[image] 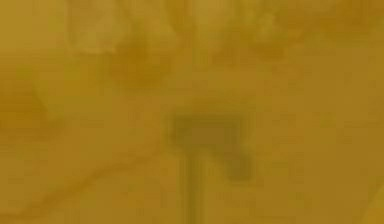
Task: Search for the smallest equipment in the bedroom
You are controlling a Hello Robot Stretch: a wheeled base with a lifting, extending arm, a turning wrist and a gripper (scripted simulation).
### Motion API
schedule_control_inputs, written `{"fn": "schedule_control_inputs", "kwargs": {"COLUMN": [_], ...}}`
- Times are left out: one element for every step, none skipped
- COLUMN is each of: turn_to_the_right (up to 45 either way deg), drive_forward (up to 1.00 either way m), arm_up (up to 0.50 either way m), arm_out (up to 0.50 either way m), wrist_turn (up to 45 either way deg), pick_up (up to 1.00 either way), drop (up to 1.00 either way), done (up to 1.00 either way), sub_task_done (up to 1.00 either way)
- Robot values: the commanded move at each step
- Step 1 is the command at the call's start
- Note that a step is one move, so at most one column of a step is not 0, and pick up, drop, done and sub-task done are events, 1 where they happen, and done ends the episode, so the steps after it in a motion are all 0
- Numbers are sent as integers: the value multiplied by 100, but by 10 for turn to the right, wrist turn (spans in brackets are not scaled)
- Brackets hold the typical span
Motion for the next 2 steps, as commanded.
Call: {"fn": "schedule_control_inputs", "kwargs": {"turn_to_the_right": [-450, -450], "drive_forward": [0, 0], "arm_up": [0, 0], "arm_out": [0, 0], "wrist_turn": [0, 0], "pick_up": [0, 0], "drop": [0, 0], "done": [0, 0], "sub_task_done": [0, 0]}}
